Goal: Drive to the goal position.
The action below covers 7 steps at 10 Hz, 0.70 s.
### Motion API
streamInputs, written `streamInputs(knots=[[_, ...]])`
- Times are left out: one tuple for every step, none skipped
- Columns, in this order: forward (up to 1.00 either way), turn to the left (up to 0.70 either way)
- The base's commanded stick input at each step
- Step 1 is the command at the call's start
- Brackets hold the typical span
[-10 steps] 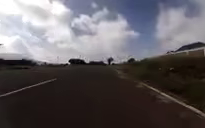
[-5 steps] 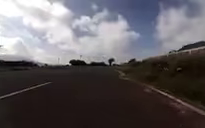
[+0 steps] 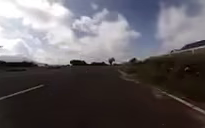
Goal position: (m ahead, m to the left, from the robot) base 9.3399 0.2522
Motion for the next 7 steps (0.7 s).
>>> streamInputs(knots=[[1.00, 0.00], [1.00, 0.00], [1.00, 0.00], [1.00, 0.00], [1.00, 0.00], [1.00, 0.00], [1.00, 0.00]])
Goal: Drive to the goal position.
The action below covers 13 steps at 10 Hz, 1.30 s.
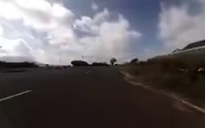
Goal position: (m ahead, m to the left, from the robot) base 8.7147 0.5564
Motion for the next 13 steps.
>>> streamInputs(knots=[[1.00, 0.00], [1.00, 0.00], [1.00, 0.00], [1.00, 0.00], [1.00, 0.00], [1.00, 0.00], [1.00, 0.00], [1.00, 0.00], [1.00, 0.00], [1.00, 0.00], [1.00, 0.00], [1.00, 0.00], [1.00, 0.00]])
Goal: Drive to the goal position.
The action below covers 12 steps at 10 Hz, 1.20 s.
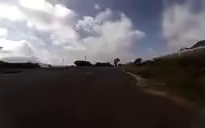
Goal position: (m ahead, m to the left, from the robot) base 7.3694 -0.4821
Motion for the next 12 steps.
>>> streamInputs(knots=[[1.00, 0.00], [1.00, 0.00], [1.00, 0.00], [1.00, -0.17], [1.00, -0.38], [1.00, -0.40], [1.00, -0.40], [1.00, -0.40], [1.00, -0.40], [1.00, -0.20], [1.00, 0.00], [1.00, 0.00]])
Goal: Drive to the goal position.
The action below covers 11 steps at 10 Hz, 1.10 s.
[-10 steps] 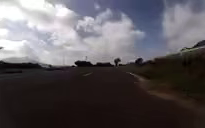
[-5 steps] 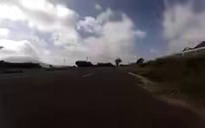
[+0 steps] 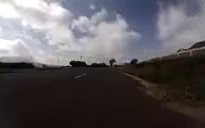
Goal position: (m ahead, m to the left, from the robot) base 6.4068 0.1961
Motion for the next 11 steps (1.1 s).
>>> streamInputs(knots=[[1.00, 0.00], [1.00, 0.00], [1.00, 0.00], [1.00, 0.00], [1.00, 0.00], [1.00, 0.00], [1.00, 0.00], [1.00, 0.00], [1.00, 0.00], [1.00, 0.00], [1.00, 0.00]])
